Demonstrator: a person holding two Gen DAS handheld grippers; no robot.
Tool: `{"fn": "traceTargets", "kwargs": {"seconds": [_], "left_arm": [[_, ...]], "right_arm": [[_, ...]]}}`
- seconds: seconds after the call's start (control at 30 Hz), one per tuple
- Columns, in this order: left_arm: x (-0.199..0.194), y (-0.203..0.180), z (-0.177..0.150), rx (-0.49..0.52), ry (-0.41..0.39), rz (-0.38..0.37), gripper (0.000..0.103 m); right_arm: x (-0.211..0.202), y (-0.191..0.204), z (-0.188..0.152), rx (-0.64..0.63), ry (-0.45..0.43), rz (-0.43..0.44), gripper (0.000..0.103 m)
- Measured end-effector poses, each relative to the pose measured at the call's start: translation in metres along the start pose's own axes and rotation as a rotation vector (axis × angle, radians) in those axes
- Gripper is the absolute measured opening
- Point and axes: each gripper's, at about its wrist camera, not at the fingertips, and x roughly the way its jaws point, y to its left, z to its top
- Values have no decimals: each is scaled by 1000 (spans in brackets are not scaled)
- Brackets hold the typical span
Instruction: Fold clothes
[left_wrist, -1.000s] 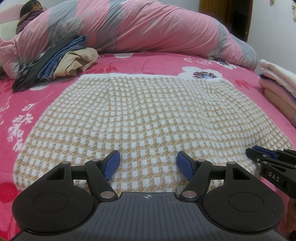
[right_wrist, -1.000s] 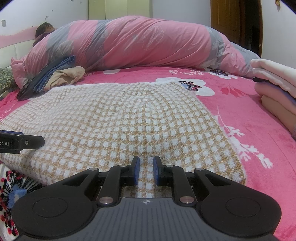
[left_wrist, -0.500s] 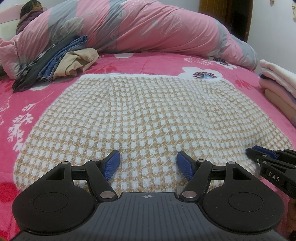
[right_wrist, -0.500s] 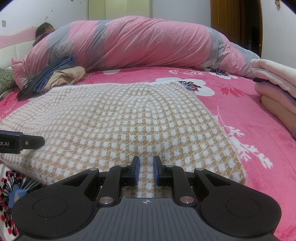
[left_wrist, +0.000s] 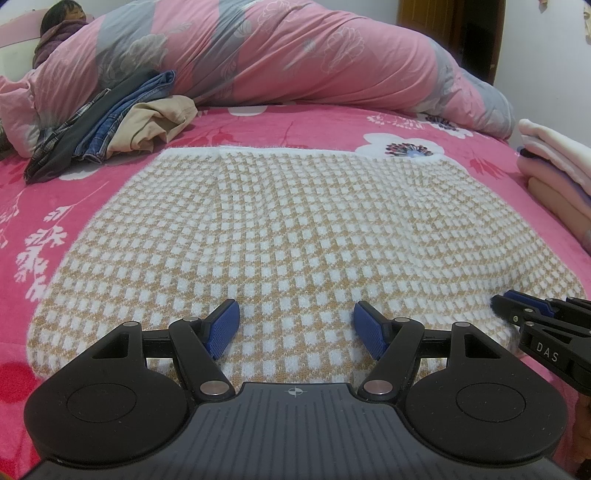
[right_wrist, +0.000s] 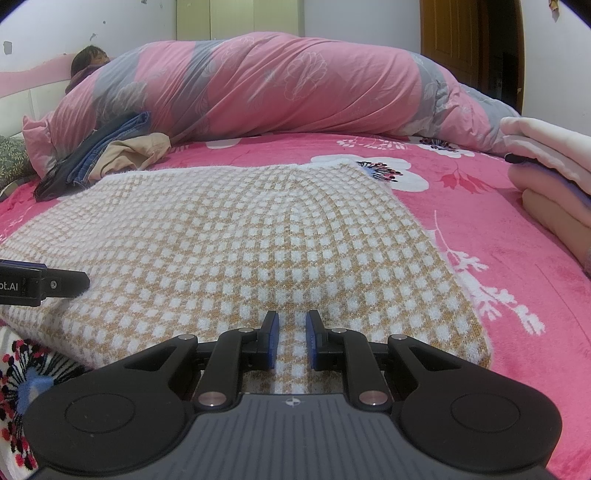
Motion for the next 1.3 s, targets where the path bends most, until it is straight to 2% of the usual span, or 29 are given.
{"fn": "traceTargets", "kwargs": {"seconds": [0.97, 1.23, 1.3], "left_arm": [[0, 0, -1, -1, -2, -1, 69], [-5, 3, 4, -5, -9, -13, 68], [-12, 4, 8, 2, -38, -4, 68]], "right_arm": [[0, -1, -1, 4, -1, 3, 17], [-6, -11, 19, 21, -31, 41, 17], [-8, -14, 24, 25, -39, 51, 18]]}}
